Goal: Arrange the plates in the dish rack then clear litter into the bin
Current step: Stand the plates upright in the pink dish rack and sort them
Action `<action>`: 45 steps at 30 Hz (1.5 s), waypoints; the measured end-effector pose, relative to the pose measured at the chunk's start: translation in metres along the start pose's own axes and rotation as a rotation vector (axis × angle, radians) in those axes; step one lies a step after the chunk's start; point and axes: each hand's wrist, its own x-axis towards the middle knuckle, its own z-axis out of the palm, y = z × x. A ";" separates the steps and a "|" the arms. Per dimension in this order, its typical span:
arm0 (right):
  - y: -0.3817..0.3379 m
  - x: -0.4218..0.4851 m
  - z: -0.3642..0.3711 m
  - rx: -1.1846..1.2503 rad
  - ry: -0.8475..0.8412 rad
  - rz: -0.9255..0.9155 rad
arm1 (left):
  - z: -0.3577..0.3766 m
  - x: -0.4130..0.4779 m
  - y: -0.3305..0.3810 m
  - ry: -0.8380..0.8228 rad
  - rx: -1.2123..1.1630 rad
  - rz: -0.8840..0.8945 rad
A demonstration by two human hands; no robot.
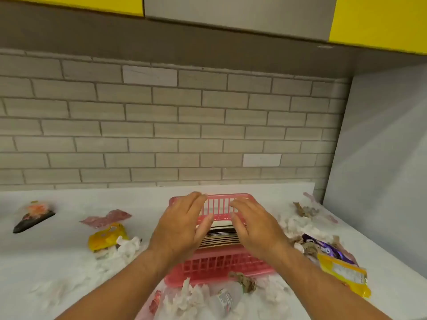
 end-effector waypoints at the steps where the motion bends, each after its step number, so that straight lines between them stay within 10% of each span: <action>1: 0.000 -0.002 0.006 0.004 -0.029 0.000 | 0.004 -0.006 0.000 -0.017 -0.014 0.003; 30: 0.050 0.023 0.037 0.285 -0.150 -0.069 | 0.060 -0.039 0.013 -0.010 0.139 -0.119; 45: 0.059 0.066 0.018 0.099 -0.170 -0.009 | 0.043 0.023 -0.039 -0.334 0.013 0.040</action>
